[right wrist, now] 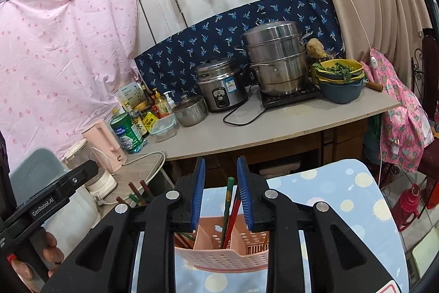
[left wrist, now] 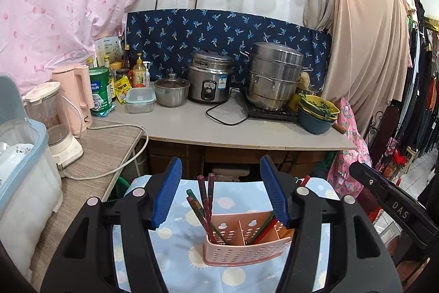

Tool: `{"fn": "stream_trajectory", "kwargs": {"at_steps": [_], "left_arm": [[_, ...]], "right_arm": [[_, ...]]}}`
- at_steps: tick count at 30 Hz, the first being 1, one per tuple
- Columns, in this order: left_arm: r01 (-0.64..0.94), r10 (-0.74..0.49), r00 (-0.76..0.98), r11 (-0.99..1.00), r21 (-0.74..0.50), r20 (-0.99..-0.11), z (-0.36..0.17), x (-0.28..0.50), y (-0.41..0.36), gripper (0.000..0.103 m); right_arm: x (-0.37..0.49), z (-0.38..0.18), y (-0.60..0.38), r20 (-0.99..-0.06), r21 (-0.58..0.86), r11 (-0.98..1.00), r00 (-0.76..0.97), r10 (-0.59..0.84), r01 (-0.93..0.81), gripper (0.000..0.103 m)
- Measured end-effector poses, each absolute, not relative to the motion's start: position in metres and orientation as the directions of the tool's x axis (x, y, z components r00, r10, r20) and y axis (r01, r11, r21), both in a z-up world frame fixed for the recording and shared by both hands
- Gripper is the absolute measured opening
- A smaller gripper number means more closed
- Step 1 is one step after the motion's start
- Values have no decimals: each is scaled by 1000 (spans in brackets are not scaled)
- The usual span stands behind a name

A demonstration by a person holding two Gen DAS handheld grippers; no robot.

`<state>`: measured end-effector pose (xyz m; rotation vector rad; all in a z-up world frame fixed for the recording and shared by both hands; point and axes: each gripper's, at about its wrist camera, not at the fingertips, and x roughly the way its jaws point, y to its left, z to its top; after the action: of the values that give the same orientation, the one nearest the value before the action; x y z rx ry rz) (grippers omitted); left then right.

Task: Organize utensils
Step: 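Open both tools releasing the chopsticks into the pink basket, then pull both tools back over the last two chopsticks on the table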

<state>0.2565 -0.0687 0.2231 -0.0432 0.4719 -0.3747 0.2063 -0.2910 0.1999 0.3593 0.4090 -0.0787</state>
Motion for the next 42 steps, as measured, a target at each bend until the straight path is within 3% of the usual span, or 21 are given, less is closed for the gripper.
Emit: {"fn": "stream_trajectory", "kwargs": {"at_steps": [25,42], "left_arm": [[334,-318,818,941,-55,-479,196,178,-57,57],[299,-229,716,954,-7,-660,71,113,-38,57]], "right_arm": [[119,180,-264,-432,292,947,902,6,133,27],[30,42,-212,-689,164,979,724,26,120,29]]}}
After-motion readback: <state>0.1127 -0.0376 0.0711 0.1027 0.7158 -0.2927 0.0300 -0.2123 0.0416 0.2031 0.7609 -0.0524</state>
